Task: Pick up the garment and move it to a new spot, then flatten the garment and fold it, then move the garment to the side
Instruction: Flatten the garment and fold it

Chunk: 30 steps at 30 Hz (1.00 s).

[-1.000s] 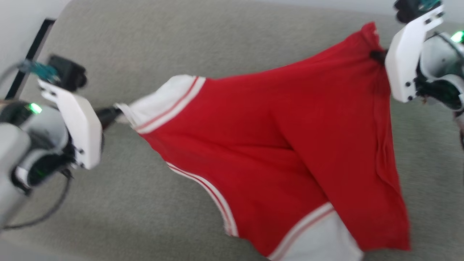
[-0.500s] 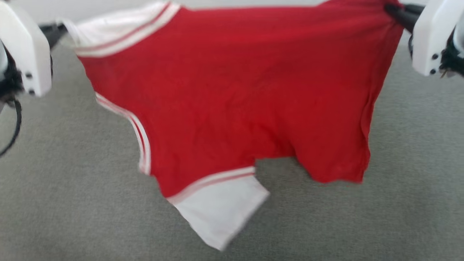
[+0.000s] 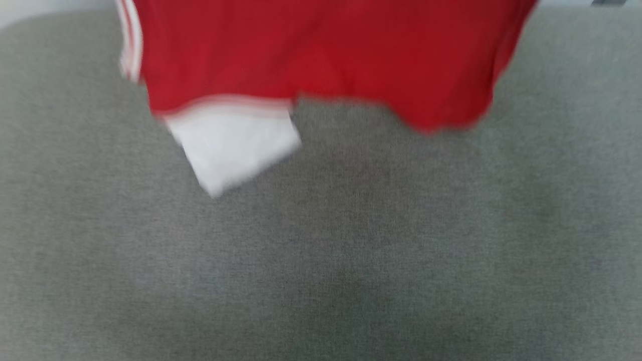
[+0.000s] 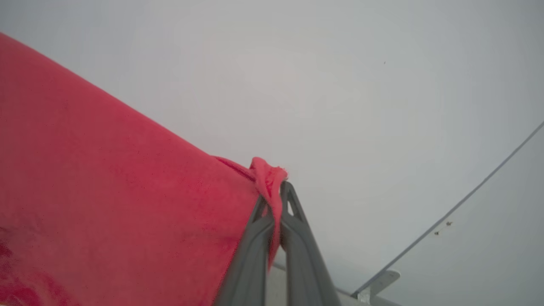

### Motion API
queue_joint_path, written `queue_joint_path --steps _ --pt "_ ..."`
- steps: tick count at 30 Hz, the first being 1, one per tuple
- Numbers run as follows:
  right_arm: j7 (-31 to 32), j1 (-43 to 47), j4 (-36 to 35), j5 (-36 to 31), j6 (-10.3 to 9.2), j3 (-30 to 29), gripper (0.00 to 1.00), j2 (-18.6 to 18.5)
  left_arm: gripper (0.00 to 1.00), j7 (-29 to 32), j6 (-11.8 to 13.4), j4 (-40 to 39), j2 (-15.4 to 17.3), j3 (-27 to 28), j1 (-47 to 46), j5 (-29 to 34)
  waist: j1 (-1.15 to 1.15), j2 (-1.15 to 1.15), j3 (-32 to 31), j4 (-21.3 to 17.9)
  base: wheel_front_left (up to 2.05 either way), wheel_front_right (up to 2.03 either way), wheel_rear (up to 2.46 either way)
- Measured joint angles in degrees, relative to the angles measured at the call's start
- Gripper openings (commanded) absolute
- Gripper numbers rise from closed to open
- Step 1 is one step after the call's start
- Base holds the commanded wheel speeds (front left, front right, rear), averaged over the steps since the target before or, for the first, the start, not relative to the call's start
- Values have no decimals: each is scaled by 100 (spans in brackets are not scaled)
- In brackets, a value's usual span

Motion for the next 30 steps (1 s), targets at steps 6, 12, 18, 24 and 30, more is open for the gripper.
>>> queue_joint_path --steps 6,12,18,24,30 --pt "-1824 -737 678 -1146 0 -385 0 309 0 -1926 7 714 -332 167 -822 672 0 0 444 -4 0 0 0" --pt "-2395 -709 1345 -1521 0 -457 0 526 0 -2170 -489 1072 -438 168 -564 742 0 0 505 86 0 0 0" --pt "-2176 36 1741 -1194 0 -116 0 559 0 -1767 -716 1321 -502 -370 513 445 0 0 412 145 0 0 0" --pt "-1482 1021 1617 -298 0 382 0 444 0 -764 -739 731 -421 -902 1709 -371 0 0 252 217 0 0 0" --pt "-544 2103 611 737 0 904 0 -18 0 334 -739 -244 200 -1188 2798 -1216 0 0 35 248 0 0 0"
